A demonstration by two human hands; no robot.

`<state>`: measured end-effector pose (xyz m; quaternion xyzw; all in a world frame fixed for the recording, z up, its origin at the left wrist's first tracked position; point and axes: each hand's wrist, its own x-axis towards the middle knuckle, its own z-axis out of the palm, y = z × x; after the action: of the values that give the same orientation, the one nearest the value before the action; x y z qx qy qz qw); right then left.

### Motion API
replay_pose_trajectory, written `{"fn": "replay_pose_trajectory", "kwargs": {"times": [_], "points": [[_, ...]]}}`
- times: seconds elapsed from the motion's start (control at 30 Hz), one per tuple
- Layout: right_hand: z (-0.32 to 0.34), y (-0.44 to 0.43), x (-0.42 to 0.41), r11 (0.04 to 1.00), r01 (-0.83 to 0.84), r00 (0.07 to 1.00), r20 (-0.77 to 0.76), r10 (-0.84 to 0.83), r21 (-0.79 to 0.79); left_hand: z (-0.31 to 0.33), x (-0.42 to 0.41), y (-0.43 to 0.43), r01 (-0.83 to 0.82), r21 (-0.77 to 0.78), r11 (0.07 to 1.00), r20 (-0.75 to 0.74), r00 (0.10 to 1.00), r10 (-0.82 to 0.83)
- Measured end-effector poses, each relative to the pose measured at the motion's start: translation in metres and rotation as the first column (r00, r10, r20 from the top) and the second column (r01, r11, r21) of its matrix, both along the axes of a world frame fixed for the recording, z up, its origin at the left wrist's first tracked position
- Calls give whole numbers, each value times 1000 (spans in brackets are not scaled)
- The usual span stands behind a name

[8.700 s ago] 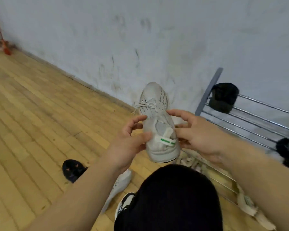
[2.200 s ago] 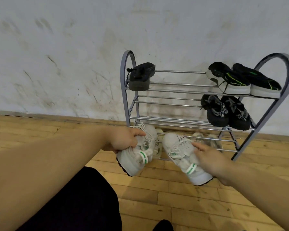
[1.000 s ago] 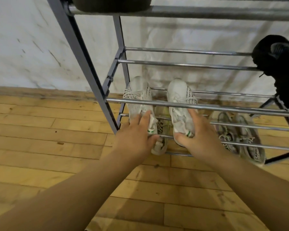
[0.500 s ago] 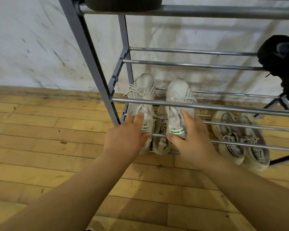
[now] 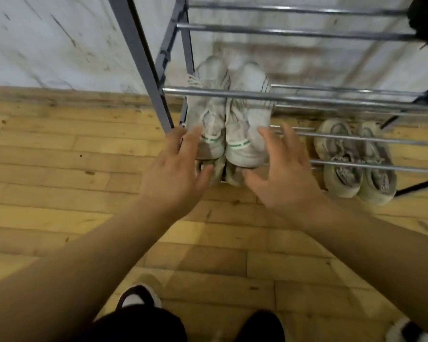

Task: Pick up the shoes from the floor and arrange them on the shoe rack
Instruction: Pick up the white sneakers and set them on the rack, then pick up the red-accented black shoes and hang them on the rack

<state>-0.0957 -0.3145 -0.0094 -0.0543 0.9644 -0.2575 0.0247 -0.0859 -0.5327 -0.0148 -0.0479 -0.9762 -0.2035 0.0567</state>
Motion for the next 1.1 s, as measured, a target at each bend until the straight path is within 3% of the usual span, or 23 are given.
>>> {"fn": "replay_pose_trajectory", "kwargs": {"times": [0.07,0.1,0.13,0.2,0.23,0.3,0.37,0.4,0.63,0.8,0.93,1.1], "points": [[-16,15,36,999,-42,991,-128,41,-9,-15,28,-3,80,67,995,35,996,-82],[-28,24,55,997,-82,996,-24,81,-13,-28,44,-4,126,106,986,124,983,-139],[-40,31,75,993,-117,975,189,118,-14,-42,62,-4,143,158,977,276,944,-183],[-68,44,109,981,-195,756,635,159,-14,-76,97,-2,76,268,960,598,768,-228],[-82,50,125,971,-239,635,754,165,-11,-91,114,-1,63,292,954,700,666,-258],[-107,58,152,946,-324,505,844,181,-9,-116,143,-2,147,315,938,800,490,-346],[-123,61,172,945,-326,470,864,178,-17,-126,155,-2,185,371,910,839,354,-414],[-128,61,178,949,-314,463,869,173,-22,-128,156,-3,177,387,905,843,329,-425],[-132,48,178,977,-205,553,817,164,-58,-128,146,-6,61,457,887,782,447,-434],[-68,45,122,967,-212,663,705,251,-144,-110,134,-6,-47,558,829,745,468,-475],[18,79,77,981,-102,757,627,183,-162,-55,99,14,74,601,796,696,441,-567],[149,148,66,935,196,878,477,-33,-295,69,40,68,444,545,711,493,517,-700]]}}
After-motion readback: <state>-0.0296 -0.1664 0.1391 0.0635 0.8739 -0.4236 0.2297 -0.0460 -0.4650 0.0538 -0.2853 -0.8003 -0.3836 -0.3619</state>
